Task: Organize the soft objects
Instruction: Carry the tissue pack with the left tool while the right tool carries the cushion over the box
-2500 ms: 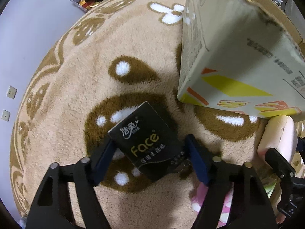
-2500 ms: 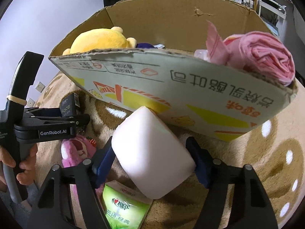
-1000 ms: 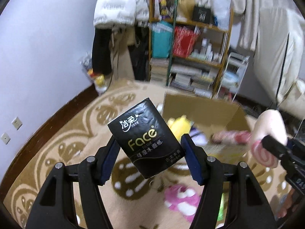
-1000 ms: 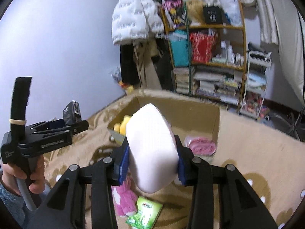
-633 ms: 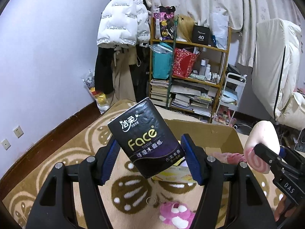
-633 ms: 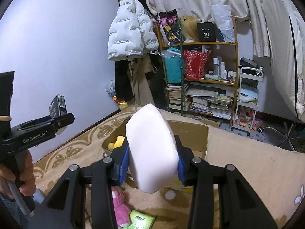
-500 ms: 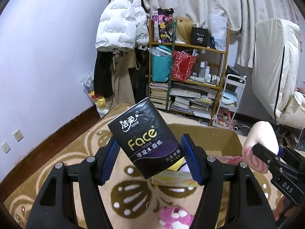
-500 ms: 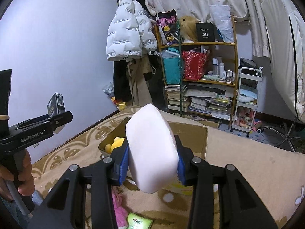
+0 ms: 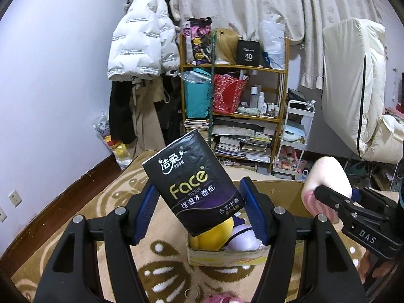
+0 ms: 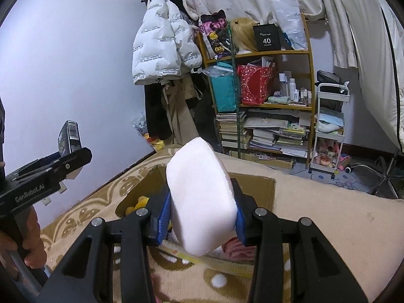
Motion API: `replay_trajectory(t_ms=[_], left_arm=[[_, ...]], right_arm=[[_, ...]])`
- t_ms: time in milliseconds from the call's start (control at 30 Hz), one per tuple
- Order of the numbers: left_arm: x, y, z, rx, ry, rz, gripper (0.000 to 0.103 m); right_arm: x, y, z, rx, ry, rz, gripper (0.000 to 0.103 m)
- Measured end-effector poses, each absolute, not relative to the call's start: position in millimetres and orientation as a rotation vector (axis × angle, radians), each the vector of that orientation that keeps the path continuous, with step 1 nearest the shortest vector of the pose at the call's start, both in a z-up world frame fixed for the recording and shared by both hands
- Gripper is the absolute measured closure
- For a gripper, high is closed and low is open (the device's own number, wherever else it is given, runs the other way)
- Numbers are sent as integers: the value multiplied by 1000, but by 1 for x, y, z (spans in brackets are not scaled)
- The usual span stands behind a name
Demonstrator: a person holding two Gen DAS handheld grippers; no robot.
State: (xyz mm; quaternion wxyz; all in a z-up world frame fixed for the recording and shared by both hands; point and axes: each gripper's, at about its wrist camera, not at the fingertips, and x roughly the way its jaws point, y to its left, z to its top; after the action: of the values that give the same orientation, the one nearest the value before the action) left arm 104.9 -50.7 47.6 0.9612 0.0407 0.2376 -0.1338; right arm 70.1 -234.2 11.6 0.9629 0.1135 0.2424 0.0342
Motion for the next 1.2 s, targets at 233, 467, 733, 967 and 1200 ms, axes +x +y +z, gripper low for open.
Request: replay_trajectory(t_ms=[233, 467, 733, 967, 1200], left_arm=[[114, -63, 32, 112, 504, -295, 38], [125, -71, 12, 130, 559, -297, 38], [132, -78, 0, 140, 605, -330, 38], [140, -80, -10, 126, 659, -353, 37], [147, -80, -22, 123, 703, -330, 27]], right_arm=[[81, -243, 3, 263, 502, 65, 57], [91, -253, -14, 316, 532, 68, 55], [98, -252, -30, 331, 574, 76, 49], [100, -257, -37, 366, 589, 73, 46], [102, -258, -42, 385, 599, 76, 41]])
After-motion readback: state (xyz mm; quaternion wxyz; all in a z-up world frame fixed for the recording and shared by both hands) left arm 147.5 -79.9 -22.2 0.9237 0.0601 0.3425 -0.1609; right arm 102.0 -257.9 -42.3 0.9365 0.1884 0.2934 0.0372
